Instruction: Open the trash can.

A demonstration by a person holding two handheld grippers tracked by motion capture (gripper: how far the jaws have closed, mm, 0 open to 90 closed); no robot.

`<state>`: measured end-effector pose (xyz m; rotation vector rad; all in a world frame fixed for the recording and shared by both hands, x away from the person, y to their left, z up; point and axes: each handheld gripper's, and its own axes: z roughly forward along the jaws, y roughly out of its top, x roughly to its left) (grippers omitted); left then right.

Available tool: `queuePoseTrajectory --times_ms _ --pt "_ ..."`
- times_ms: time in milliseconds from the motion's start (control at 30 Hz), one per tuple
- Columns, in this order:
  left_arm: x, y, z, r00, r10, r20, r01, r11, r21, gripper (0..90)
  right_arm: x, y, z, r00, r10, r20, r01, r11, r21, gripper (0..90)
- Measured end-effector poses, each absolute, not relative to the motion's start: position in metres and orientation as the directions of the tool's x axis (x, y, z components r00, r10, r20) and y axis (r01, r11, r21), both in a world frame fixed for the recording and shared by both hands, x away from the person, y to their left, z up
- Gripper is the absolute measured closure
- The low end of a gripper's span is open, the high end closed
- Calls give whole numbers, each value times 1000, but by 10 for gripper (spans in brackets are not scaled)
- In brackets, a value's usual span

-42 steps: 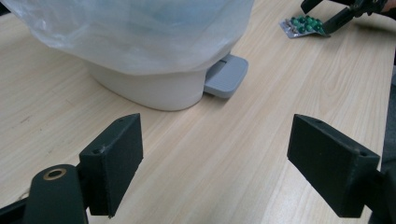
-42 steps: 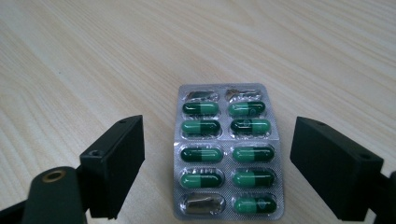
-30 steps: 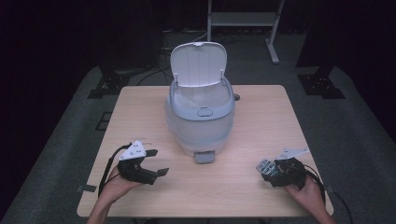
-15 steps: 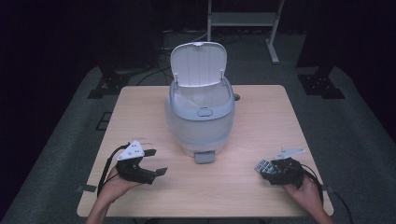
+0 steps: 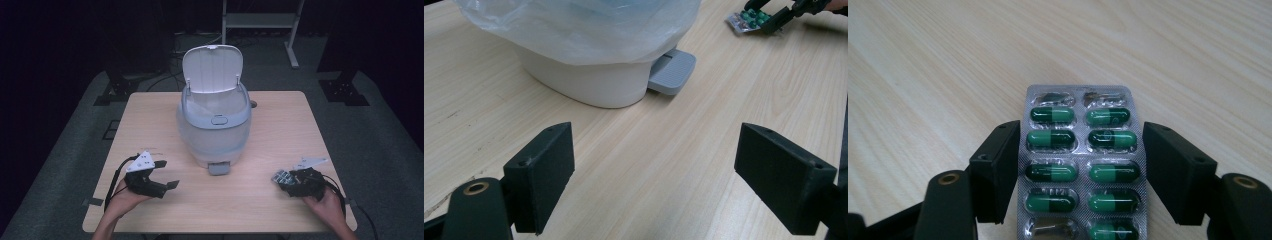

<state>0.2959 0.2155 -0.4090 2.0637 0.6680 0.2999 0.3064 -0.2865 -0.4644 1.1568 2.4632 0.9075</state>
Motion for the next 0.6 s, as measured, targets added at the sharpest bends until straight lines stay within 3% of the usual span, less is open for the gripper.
queuePoseTrajectory --times_ms 600 --pt "296 214 -414 819 573 -34 342 -439 831 151 305 -288 -429 -671 737 80 581 456 674 324"
